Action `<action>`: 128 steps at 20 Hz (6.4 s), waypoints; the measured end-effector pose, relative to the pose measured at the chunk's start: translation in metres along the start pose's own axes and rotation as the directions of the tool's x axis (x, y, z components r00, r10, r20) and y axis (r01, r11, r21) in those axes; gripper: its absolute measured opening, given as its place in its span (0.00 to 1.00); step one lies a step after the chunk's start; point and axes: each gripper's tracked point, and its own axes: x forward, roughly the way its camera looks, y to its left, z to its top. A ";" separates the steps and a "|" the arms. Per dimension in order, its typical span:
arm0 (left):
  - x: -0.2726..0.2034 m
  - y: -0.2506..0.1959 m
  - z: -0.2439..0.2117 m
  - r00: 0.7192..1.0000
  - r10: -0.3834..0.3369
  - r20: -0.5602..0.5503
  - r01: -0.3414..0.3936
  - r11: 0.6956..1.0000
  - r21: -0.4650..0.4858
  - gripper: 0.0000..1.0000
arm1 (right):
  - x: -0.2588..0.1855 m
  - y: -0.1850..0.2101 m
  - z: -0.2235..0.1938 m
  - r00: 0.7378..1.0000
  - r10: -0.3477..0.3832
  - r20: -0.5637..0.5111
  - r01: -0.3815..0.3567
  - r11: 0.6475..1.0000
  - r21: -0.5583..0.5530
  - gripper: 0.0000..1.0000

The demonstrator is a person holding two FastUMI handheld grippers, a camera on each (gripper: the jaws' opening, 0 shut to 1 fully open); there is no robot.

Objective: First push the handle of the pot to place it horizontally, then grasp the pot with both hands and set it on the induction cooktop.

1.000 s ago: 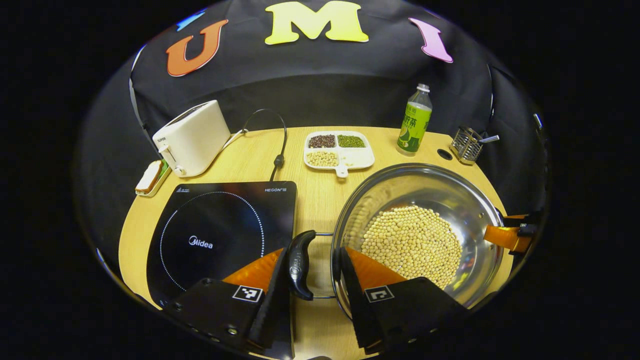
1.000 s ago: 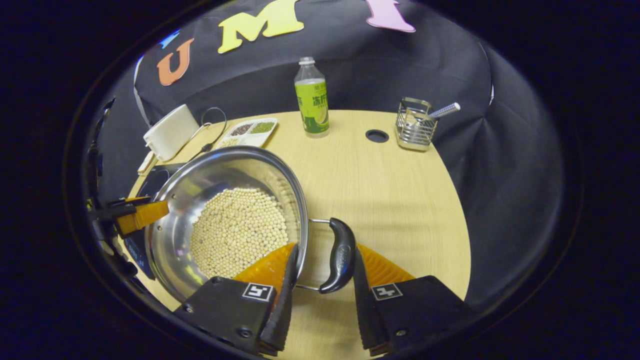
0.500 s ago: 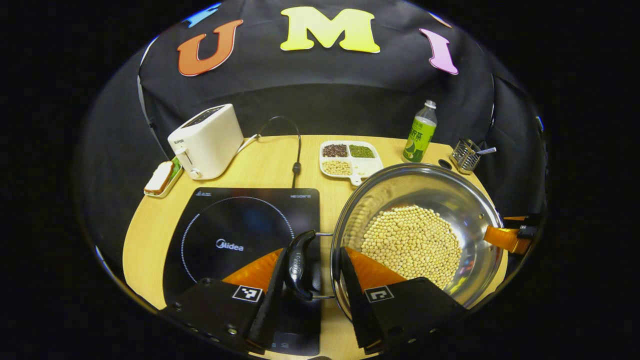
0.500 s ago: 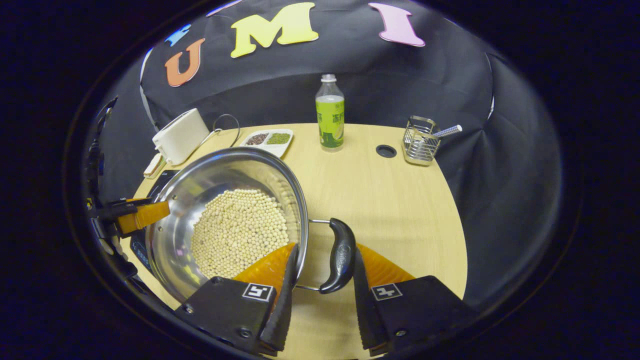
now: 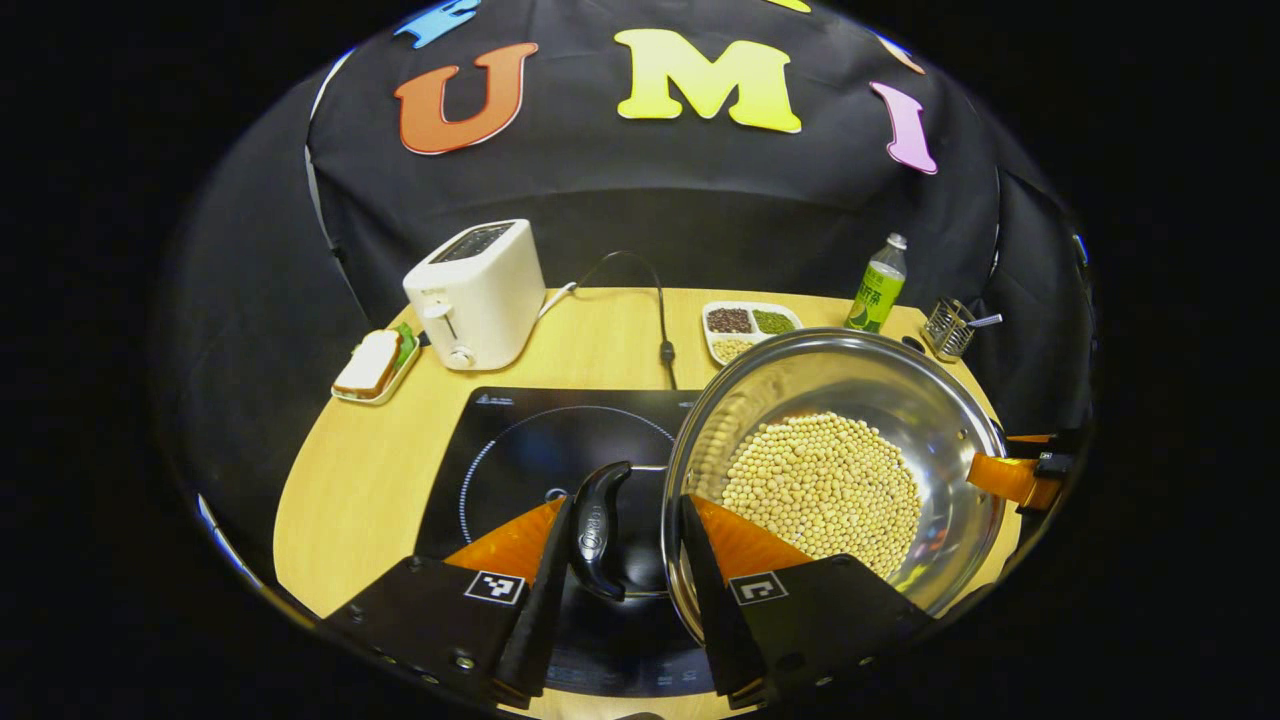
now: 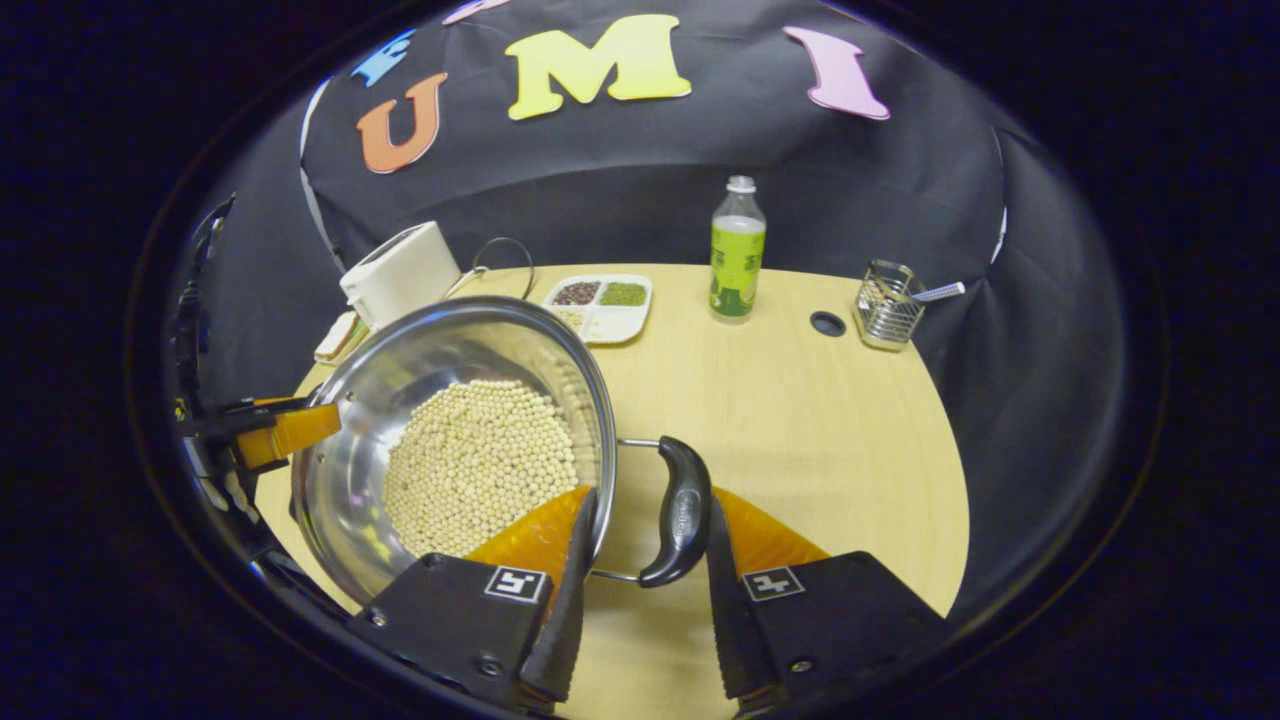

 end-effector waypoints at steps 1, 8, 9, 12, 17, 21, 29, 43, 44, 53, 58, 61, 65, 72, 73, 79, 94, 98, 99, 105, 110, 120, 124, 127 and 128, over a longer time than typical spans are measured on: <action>-0.004 0.007 0.000 1.000 0.003 0.001 -0.003 1.000 -0.003 0.59 | 0.000 0.010 0.000 1.000 0.003 0.005 -0.003 1.000 0.003 0.55; -0.004 0.067 -0.003 1.000 0.018 -0.002 -0.018 1.000 -0.004 0.59 | 0.008 0.069 -0.003 1.000 0.016 -0.009 -0.016 1.000 0.006 0.55; -0.004 0.075 -0.004 1.000 0.019 0.000 -0.019 1.000 -0.006 0.59 | 0.010 0.077 -0.003 1.000 0.017 -0.011 -0.017 1.000 0.003 0.55; -0.001 0.098 -0.006 1.000 0.024 -0.004 -0.024 1.000 -0.007 0.59 | 0.016 0.099 -0.004 1.000 0.020 -0.022 -0.020 1.000 0.009 0.55; 0.008 0.130 -0.006 1.000 0.027 -0.008 -0.027 1.000 -0.009 0.59 | 0.028 0.132 -0.004 0.999 0.025 -0.033 -0.025 1.000 0.009 0.55; 0.018 0.149 -0.004 1.000 0.026 -0.006 -0.026 1.000 -0.015 0.59 | 0.037 0.149 0.003 0.999 0.021 -0.036 -0.021 1.000 0.003 0.55; 0.044 0.169 -0.006 0.999 0.031 -0.025 -0.032 0.999 -0.028 0.59 | 0.057 0.164 0.006 0.998 0.007 -0.067 -0.007 1.000 0.000 0.55; 0.050 0.168 -0.002 0.995 0.031 0.096 -0.033 0.999 0.018 0.60 | 0.063 0.161 0.005 0.999 0.026 0.019 -0.027 0.999 0.032 0.56; 0.050 0.169 -0.003 0.994 0.035 0.105 -0.037 0.999 0.023 0.60 | 0.063 0.162 0.005 0.999 0.027 0.026 -0.028 0.999 0.030 0.56; 0.048 0.169 0.000 0.991 0.041 0.124 -0.046 0.998 0.036 0.61 | 0.064 0.159 0.008 0.994 0.041 0.098 -0.044 0.999 0.027 0.69; 0.044 0.169 0.006 0.990 0.007 0.144 -0.011 1.000 0.026 0.63 | 0.057 0.155 0.017 0.991 -0.001 0.130 0.007 0.999 -0.048 0.84; 0.029 0.176 0.022 0.979 0.027 0.201 -0.029 1.000 0.004 0.83 | 0.045 0.158 0.025 0.987 0.004 0.161 0.011 0.996 -0.089 0.76; 0.003 0.178 0.034 0.965 0.052 0.257 -0.056 0.998 0.006 0.97 | 0.023 0.163 0.036 0.978 0.005 0.210 0.024 0.990 -0.139 0.76; -0.047 0.148 0.039 0.947 0.025 0.321 -0.016 0.999 -0.030 0.96 | -0.033 0.165 0.043 0.955 0.017 0.296 0.044 0.979 -0.197 0.77; -0.050 0.145 0.040 0.944 0.032 0.329 -0.023 0.999 -0.033 0.97 | -0.040 0.165 0.044 0.951 0.020 0.309 0.045 0.978 -0.201 0.76; -0.088 0.099 0.020 0.931 0.007 0.364 0.001 1.000 -0.022 0.97 | -0.079 0.145 0.020 0.944 0.022 0.328 0.045 0.980 -0.196 1.00; -0.331 -0.091 -0.008 0.792 -0.004 0.610 -0.012 1.000 0.021 0.98 | -0.345 -0.017 -0.051 0.832 0.028 0.555 0.094 0.977 -0.190 1.00; -0.400 -0.141 -0.013 0.749 -0.025 0.662 0.012 1.000 0.024 0.97 | -0.425 -0.073 -0.067 0.778 -0.006 0.628 0.114 0.985 -0.132 1.00; -0.414 -0.148 -0.014 0.742 -0.018 0.670 0.008 1.000 0.018 0.96 | -0.439 -0.084 -0.069 0.767 -0.013 0.642 0.109 0.988 -0.110 1.00; -0.483 -0.170 -0.018 0.695 0.003 0.719 -0.034 0.999 0.029 0.96 | -0.506 -0.149 -0.083 0.712 -0.100 0.695 0.103 0.994 0.038 1.00; -0.496 -0.176 -0.025 0.692 0.009 0.722 -0.034 0.999 0.020 0.96 | -0.518 -0.164 -0.092 0.696 -0.128 0.707 0.119 0.991 0.062 1.00; -0.477 -0.176 -0.024 0.706 0.042 0.707 -0.070 0.997 0.010 0.96 | -0.501 -0.173 -0.083 0.705 -0.130 0.698 0.109 0.991 0.074 1.00; -0.471 -0.173 -0.021 0.714 0.048 0.699 -0.061 0.998 -0.006 0.96 | -0.498 -0.174 -0.079 0.702 -0.126 0.700 0.116 0.991 0.063 1.00; -0.468 -0.173 -0.016 0.713 0.046 0.699 -0.061 0.998 -0.003 0.96 | -0.495 -0.176 -0.078 0.704 -0.128 0.699 0.116 0.991 0.065 1.00; -0.467 -0.173 -0.014 0.712 0.045 0.701 -0.062 0.998 0.000 0.96 | -0.493 -0.177 -0.078 0.705 -0.130 0.697 0.116 0.991 0.066 1.00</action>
